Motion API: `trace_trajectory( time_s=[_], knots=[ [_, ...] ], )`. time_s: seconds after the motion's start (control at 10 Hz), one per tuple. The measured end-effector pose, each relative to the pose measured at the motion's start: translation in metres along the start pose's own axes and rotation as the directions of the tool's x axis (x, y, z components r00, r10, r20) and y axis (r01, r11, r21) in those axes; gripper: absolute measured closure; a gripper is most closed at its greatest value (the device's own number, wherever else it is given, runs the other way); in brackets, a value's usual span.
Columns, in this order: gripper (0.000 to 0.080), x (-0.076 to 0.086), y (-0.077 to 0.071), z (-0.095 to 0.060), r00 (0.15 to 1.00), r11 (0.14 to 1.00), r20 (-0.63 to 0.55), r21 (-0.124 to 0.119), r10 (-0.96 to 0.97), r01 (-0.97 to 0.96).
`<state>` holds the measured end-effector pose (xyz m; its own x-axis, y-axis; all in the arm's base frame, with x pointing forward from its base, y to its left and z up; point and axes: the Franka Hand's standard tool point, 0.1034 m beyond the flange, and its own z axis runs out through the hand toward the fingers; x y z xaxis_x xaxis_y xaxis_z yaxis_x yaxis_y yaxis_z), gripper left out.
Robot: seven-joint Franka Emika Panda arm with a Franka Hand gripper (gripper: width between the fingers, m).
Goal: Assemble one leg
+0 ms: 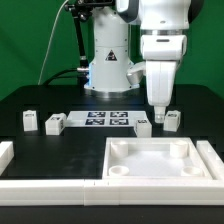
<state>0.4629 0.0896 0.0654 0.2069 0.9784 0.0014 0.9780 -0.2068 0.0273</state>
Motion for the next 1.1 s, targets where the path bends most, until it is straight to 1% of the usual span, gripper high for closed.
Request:
trace_trajectory(
  time_s=[0.2,0.3,0.5,0.7,0.8,0.9,1.0,1.1],
  knots=[
    [0.015,0.0,0.001,0.002,1.0,1.0,0.0,0.002,0.005,-0.005],
    [0.015,0.0,0.0,0.002,0.992,0.992,-0.002,0.004,0.125,-0.125],
    [0.0151,0.0,0.0,0.002,0.97,0.97,-0.002,0.005,0.244,-0.244],
    [0.0151,0.001,-0.001,0.002,0.91,0.91,-0.006,0.009,0.414,-0.414],
    [0.0151,-0.001,-0.012,0.005,0.814,0.814,-0.015,0.019,0.581,-0.581],
    [0.0151,-0.004,-0.024,0.01,0.715,0.715,-0.004,0.035,0.699,-0.698],
    [0.0151,-0.001,-0.032,0.012,0.611,0.61,0.01,0.045,0.791,-0.791],
    [0.0151,0.002,-0.036,0.013,0.5,0.499,0.02,0.053,0.866,-0.865]
  ],
)
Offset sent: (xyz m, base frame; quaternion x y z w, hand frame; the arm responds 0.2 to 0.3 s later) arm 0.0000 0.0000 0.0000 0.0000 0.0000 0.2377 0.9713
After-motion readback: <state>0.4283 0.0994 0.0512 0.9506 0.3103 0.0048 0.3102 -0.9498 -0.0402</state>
